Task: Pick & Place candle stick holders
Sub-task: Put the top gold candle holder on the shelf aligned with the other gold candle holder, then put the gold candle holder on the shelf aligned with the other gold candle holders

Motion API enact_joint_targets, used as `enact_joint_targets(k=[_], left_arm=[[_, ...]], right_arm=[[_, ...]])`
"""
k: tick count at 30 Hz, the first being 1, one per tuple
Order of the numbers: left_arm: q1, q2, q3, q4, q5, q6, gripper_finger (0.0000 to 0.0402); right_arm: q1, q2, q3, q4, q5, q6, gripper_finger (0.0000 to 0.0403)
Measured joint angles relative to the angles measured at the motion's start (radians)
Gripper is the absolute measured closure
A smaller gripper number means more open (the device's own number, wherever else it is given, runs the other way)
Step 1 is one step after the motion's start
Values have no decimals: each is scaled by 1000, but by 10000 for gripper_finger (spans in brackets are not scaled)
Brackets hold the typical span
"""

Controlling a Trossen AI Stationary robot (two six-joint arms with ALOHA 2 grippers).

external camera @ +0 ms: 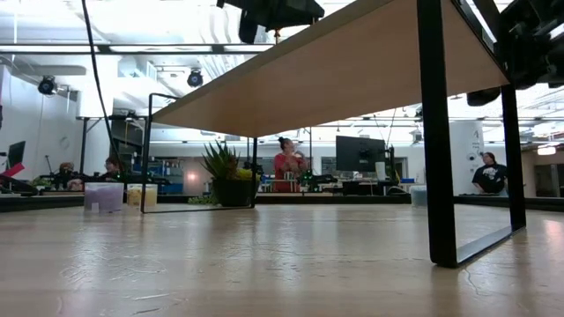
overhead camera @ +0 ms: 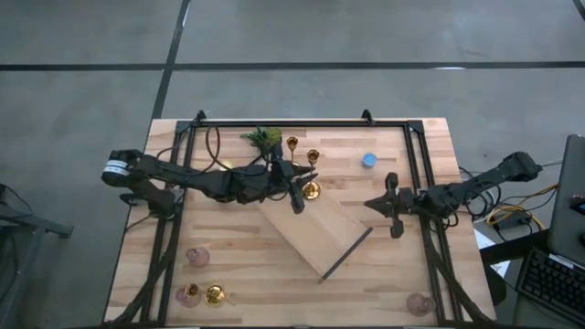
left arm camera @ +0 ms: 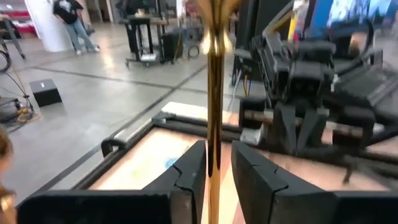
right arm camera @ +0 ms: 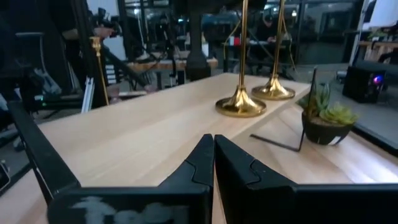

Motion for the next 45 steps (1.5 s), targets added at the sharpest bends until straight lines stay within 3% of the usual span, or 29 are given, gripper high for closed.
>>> enact_joint_targets(k=[10,26,35,45], left_arm=[[-6,-58,0,-138,59,-26,314],[-74,-75,0,-211,82,-21,312],[-101,-112,0,-227,80,-14,312],[-125,-185,0,-305,79,-16,312]], right_arm=[[1,-93,0,-62,0,13,394],[1,-394,0,-358,58,30,394],[1,-385,31,-463,50,65,394],[1,-369,31,-459,48,33,394]])
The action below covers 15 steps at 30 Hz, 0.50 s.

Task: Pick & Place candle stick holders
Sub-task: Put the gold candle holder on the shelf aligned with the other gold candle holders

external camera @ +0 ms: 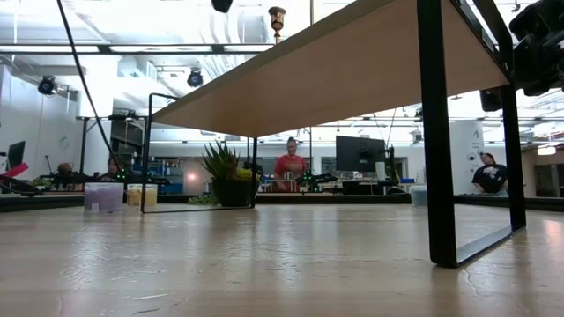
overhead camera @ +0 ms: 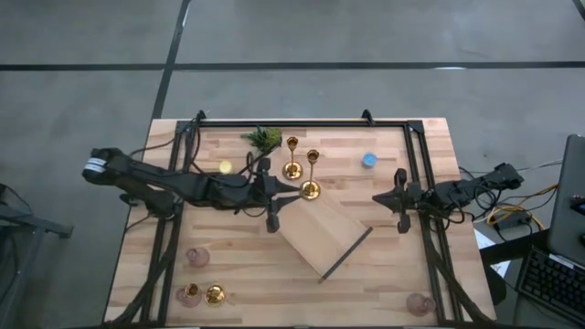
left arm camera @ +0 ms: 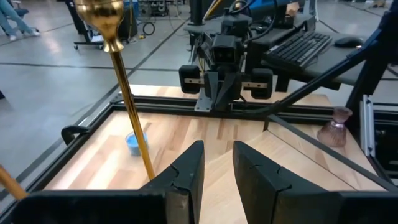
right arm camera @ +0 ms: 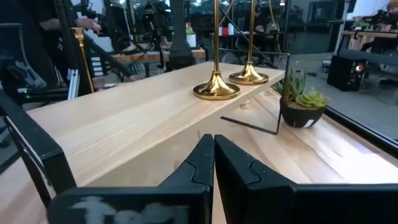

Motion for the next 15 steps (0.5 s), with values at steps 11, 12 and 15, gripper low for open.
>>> enact_joint_targets(k=[11,12,15], left_arm=[[-73,-58,-2,-101,3,25,312],[-82,-64,-2,-122,6,25,312],[-113,-91,-2,-241,37,31,312]], right_arm=[[0,2,0,0,0,-3,394],[0,2,0,0,0,-3,394],[0,2,0,0,0,-2,394]])
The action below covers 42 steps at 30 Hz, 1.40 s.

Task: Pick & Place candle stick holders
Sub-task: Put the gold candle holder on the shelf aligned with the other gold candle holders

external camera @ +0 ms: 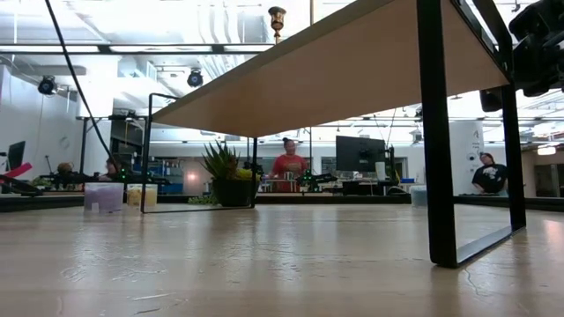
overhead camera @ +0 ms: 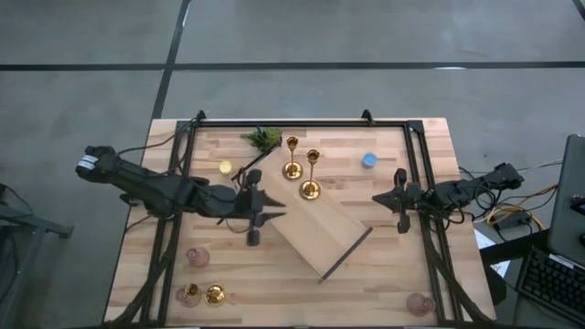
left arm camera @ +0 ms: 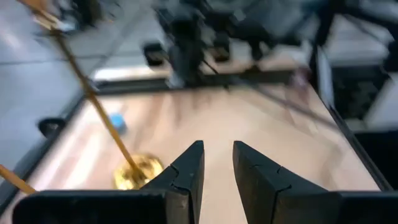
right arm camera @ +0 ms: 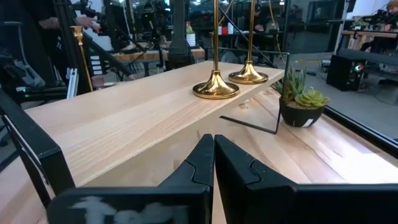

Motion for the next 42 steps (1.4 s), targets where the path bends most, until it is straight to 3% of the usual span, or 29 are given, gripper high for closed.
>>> enact_joint_targets(k=[11,20,35,42], left_arm=[[-184,-86,-12,-490,144,-131,312],[-345,-124,-13,-753,150,-328,312],[-614,-171,-86,-839,175,-813,312],[-751,-165,-160,-679,149,-998,312]], right_arm=[[0,0,0,0,0,-1,394],[0,0,0,0,0,-1,394],[0,0,0,0,0,-1,394],[0,0,0,0,0,1,394]])
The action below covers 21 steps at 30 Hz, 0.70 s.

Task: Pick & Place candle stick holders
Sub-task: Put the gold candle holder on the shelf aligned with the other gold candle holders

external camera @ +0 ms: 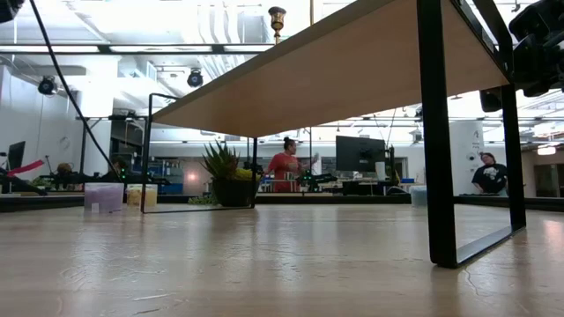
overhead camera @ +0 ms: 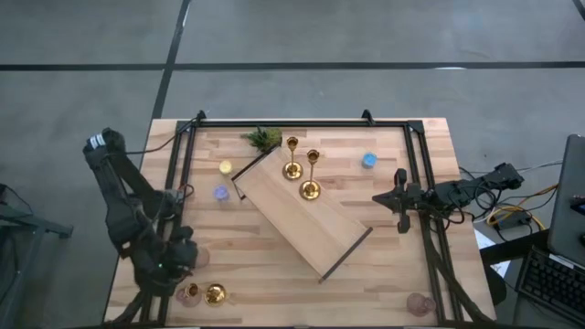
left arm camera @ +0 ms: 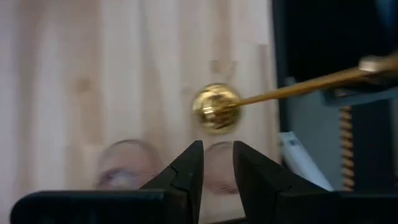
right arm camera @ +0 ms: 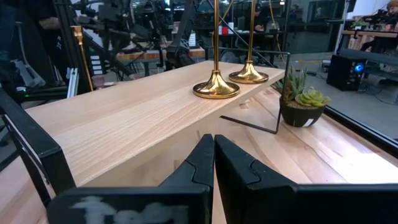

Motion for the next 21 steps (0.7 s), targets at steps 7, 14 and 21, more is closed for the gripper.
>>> enact_joint_targets(k=[7,14,21], left_arm=[[-100,9,-93,234,-120,-29,312],[-120,9,-187,441,-212,28,312],[-119,10,-248,589,-211,69,312]], right_arm=[[0,0,0,0,0,-1,394],[0,0,0,0,0,0,394],[0,0,0,0,0,-1,394]])
